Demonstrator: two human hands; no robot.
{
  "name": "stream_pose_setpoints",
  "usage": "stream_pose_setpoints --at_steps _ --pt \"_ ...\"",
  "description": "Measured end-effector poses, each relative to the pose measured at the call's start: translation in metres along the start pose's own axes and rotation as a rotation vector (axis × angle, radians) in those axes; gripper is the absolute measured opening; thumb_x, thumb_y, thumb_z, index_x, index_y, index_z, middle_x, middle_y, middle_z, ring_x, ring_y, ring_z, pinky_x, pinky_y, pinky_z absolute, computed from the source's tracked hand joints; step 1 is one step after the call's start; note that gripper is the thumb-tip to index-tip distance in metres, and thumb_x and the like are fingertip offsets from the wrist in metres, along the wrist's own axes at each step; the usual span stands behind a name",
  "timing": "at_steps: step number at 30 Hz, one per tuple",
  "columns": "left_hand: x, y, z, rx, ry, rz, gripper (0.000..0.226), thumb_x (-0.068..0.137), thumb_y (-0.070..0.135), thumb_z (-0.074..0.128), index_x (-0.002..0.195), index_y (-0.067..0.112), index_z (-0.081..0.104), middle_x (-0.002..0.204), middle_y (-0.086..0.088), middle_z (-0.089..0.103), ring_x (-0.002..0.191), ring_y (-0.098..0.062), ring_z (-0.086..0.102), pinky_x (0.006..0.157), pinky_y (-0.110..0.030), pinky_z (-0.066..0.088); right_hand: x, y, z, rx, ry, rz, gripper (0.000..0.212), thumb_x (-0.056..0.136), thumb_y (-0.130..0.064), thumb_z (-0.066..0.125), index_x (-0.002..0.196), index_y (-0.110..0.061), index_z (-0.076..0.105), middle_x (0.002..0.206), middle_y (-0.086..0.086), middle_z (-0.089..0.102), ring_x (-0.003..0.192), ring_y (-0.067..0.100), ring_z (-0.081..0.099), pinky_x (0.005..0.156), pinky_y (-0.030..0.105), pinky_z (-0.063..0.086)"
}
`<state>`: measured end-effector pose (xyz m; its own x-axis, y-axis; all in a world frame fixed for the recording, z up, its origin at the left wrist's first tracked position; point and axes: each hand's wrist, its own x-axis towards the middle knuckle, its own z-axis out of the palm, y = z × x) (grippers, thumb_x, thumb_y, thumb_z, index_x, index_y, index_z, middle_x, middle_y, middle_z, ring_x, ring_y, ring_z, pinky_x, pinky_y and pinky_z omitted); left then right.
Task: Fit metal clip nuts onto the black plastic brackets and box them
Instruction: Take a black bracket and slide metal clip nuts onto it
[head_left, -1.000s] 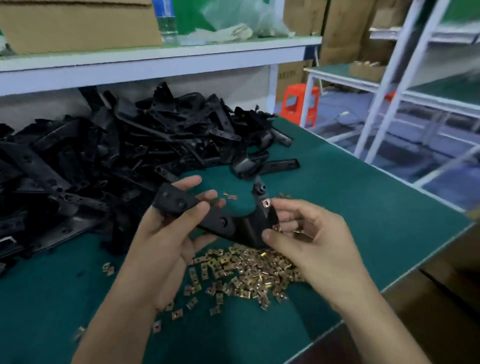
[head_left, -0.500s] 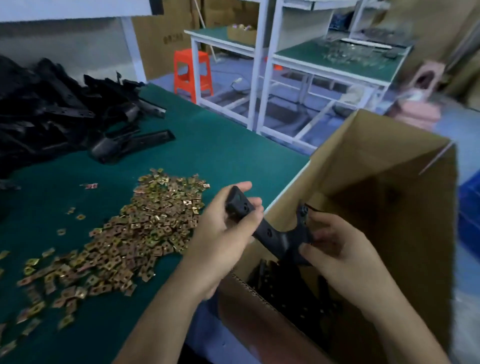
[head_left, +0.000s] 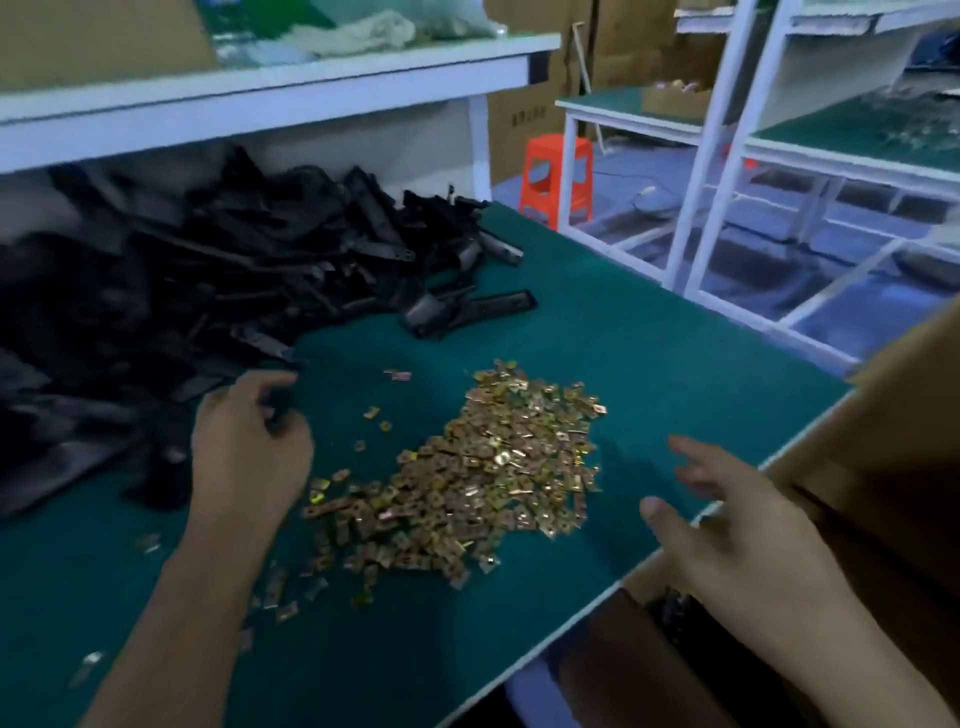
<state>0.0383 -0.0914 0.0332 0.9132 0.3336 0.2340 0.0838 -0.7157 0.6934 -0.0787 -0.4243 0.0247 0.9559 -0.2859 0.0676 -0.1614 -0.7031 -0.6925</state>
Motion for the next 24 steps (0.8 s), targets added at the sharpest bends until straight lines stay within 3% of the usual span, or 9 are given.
stream_pose_setpoints --at_steps 2,5,10,12,15,17,20,21,24 --pt "0.01 -0.04 -0.031 0.078 0.128 -0.131 0.03 0.095 0.007 0.057 0.125 0.014 0.061 0.1 -0.026 0.064 0.084 -0.037 0.06 0.072 -0.044 0.052 0.013 -0.033 0.029 0.018 -0.098 -0.127 0.059 0.084 -0.046 0.066 0.14 -0.039 0.049 0.121 -0.009 0.056 0.116 0.009 0.055 0.096 0.029 0.044" --pt "0.01 -0.085 -0.06 0.128 0.241 -0.279 0.039 0.093 0.012 0.065 0.131 0.01 0.055 0.127 -0.027 0.053 0.13 -0.037 0.036 0.102 -0.048 0.041 0.029 -0.08 0.077 -0.014 -0.276 -0.287 0.064 0.087 -0.053 0.063 0.145 -0.049 0.035 0.134 -0.017 0.041 0.127 0.01 0.045 0.099 0.029 0.04" --pt "0.01 -0.12 -0.064 0.084 -0.053 -0.398 0.07 0.091 0.051 0.069 0.149 0.03 0.037 0.151 -0.013 0.039 0.142 -0.031 0.029 0.098 -0.043 0.043 0.04 -0.152 0.159 -0.196 -0.611 -0.509 0.082 0.086 -0.063 0.063 0.154 -0.041 0.023 0.15 -0.006 0.029 0.141 0.02 0.031 0.113 0.037 0.033" --pt "0.012 -0.129 -0.055 0.078 -0.082 -0.36 0.075 0.089 0.057 0.068 0.151 0.032 0.034 0.144 -0.009 0.048 0.135 -0.032 0.041 0.096 -0.04 0.047 0.041 -0.172 0.189 -0.334 -0.685 -0.537 0.09 0.08 -0.071 0.064 0.154 -0.04 0.023 0.153 -0.001 0.027 0.143 0.025 0.027 0.115 0.044 0.032" --pt "0.016 -0.131 -0.041 -0.023 0.013 -0.371 0.067 0.093 0.049 0.068 0.148 0.03 0.036 0.111 0.004 0.06 0.09 -0.018 0.062 0.062 -0.02 0.048 0.04 -0.188 0.221 -0.47 -0.697 -0.569 0.089 0.072 -0.071 0.07 0.148 -0.037 0.037 0.142 0.0 0.037 0.137 0.028 0.03 0.114 0.049 0.03" --pt "0.019 -0.132 -0.038 -0.078 0.083 -0.382 0.055 0.097 0.04 0.066 0.145 0.025 0.042 0.087 0.018 0.047 0.062 -0.002 0.051 0.039 -0.008 0.036 0.041 -0.187 0.232 -0.415 -0.645 -0.585 0.071 0.074 -0.058 0.077 0.136 -0.033 0.053 0.124 -0.002 0.048 0.126 0.025 0.042 0.107 0.041 0.038" --pt "0.019 -0.134 -0.04 -0.175 0.178 -0.287 0.024 0.098 0.037 0.065 0.12 0.029 0.062 0.081 0.018 0.057 0.063 -0.003 0.058 0.045 -0.005 0.038 0.042 -0.179 0.235 -0.205 -0.573 -0.613 0.019 0.083 -0.03 0.078 0.101 -0.031 0.071 0.092 -0.015 0.057 0.095 0.008 0.06 0.069 0.01 0.038" --pt "0.018 -0.133 -0.042 -0.243 0.207 -0.247 0.011 0.097 0.039 0.066 0.104 0.031 0.065 0.076 0.013 0.062 0.066 -0.003 0.06 0.048 -0.007 0.04 0.042 -0.177 0.234 -0.183 -0.561 -0.621 0.012 0.084 -0.025 0.077 0.092 -0.032 0.071 0.086 -0.017 0.059 0.085 0.002 0.06 0.063 0.009 0.038" --pt "0.016 -0.127 -0.052 -0.656 0.249 -0.241 0.016 0.095 0.039 0.07 0.086 0.026 0.068 0.077 -0.002 0.064 0.07 -0.009 0.059 0.062 -0.023 0.049 0.042 -0.174 0.233 -0.148 -0.568 -0.605 0.019 0.087 -0.014 0.071 0.093 -0.031 0.068 0.084 -0.014 0.062 0.076 -0.002 0.058 0.061 0.011 0.041"
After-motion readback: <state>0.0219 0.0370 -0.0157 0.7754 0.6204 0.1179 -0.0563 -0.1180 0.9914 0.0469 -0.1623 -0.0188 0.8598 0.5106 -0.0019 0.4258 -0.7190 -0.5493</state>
